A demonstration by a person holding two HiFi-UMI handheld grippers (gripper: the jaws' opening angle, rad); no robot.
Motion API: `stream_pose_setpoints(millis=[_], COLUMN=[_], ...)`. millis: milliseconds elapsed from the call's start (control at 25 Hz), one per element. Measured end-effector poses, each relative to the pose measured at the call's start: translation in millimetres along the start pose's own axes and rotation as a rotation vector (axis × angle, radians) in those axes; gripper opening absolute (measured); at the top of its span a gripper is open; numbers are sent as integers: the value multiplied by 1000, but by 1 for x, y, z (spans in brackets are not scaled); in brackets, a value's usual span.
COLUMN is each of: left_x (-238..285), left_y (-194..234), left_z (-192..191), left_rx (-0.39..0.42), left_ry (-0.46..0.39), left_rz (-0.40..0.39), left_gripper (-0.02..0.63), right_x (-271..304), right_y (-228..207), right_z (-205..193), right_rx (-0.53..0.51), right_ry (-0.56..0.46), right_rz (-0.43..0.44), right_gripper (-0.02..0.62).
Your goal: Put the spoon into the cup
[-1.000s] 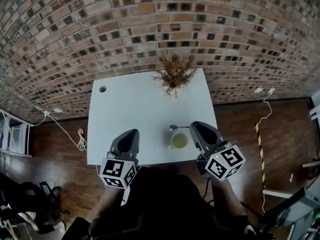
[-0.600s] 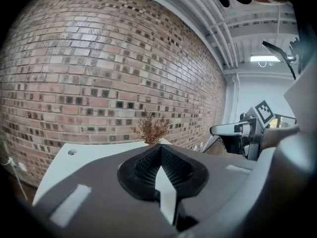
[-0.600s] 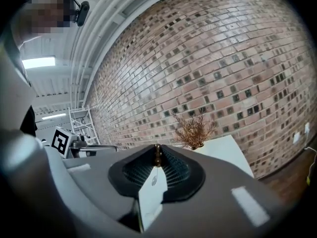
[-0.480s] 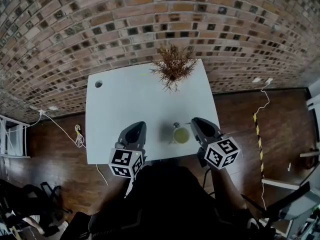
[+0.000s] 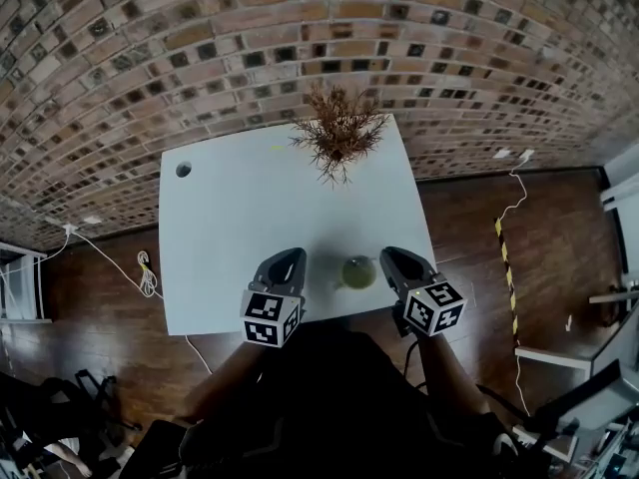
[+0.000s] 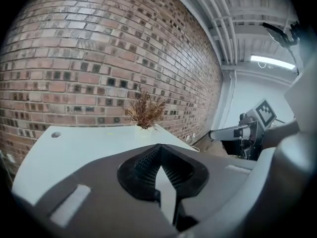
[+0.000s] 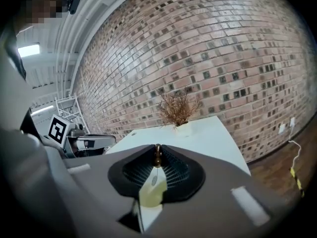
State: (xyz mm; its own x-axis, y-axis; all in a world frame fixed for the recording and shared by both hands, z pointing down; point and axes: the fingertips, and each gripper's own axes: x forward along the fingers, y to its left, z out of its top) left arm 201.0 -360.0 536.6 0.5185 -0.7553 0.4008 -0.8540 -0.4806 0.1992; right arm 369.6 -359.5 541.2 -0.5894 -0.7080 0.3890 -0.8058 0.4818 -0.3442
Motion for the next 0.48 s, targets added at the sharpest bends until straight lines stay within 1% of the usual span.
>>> stream_pose_setpoints(millis=[160,480], left_x=[10,22], left_y=[-8,-2], left_z=[-17,-46], left_rx=[-22,-16], left_ry=[41,120], left_rz=[-22,-9], left_gripper=[-6,-6], right_x=[6,19], right_y=[-7,-14], right_z=[-17,-47], right_rx=[15,8], right_ry=[38,97], right_rz=[-8,-9], right_gripper=[46,46])
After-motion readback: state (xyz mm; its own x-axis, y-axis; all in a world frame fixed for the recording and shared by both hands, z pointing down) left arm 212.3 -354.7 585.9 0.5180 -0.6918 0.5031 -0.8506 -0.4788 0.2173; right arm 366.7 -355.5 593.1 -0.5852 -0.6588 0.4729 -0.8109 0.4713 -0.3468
